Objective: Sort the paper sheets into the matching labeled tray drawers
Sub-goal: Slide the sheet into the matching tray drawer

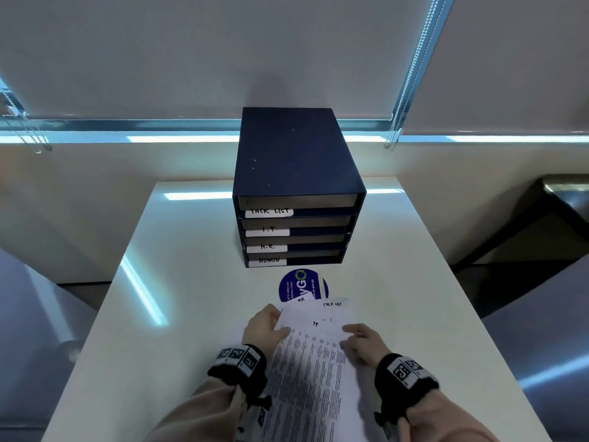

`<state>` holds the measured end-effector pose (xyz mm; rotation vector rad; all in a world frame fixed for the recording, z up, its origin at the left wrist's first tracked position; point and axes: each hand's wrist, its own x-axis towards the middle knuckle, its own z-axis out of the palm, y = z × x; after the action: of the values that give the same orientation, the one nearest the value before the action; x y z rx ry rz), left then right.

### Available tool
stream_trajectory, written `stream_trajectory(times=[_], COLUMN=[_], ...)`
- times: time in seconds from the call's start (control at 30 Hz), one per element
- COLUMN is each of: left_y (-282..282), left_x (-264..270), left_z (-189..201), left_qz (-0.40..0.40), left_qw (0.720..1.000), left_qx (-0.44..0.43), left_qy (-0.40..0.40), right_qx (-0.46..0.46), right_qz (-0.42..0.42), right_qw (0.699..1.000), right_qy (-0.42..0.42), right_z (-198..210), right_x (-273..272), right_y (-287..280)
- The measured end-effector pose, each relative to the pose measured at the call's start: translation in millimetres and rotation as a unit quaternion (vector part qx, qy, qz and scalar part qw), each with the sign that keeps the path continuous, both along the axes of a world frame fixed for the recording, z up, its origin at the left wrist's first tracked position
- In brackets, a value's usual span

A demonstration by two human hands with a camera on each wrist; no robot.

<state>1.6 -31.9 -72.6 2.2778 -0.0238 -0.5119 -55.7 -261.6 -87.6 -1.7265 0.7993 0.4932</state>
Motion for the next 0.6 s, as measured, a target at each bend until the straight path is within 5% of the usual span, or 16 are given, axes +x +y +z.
stream_trajectory(times=[0.1, 0.23, 0.43, 0.6], left_y=[-3, -4, 16, 26], left_x=[-11, -12, 17, 39], left_z=[19, 60, 118, 133], left_qz=[-0.081, -0.05, 0.072, 0.116], left_qw=[0.99, 0.979, 0.933, 0.921], left_qx=[-0.07, -0.192, -0.352, -0.369], left_qy=[-0.089, -0.042, 0.011, 0.049], right_qx=[-0.013, 0.064, 0.247, 0.305], right_qz=[-0.064, -0.134, -0.065, 0.0], right_qw=[0.996, 0.98, 0.96, 0.937], right_qy=[-0.056, -0.133, -0.112, -0.17], right_z=[14, 35, 57, 84], right_x=[-7, -8, -13, -26], right_y=[4, -7, -15, -12])
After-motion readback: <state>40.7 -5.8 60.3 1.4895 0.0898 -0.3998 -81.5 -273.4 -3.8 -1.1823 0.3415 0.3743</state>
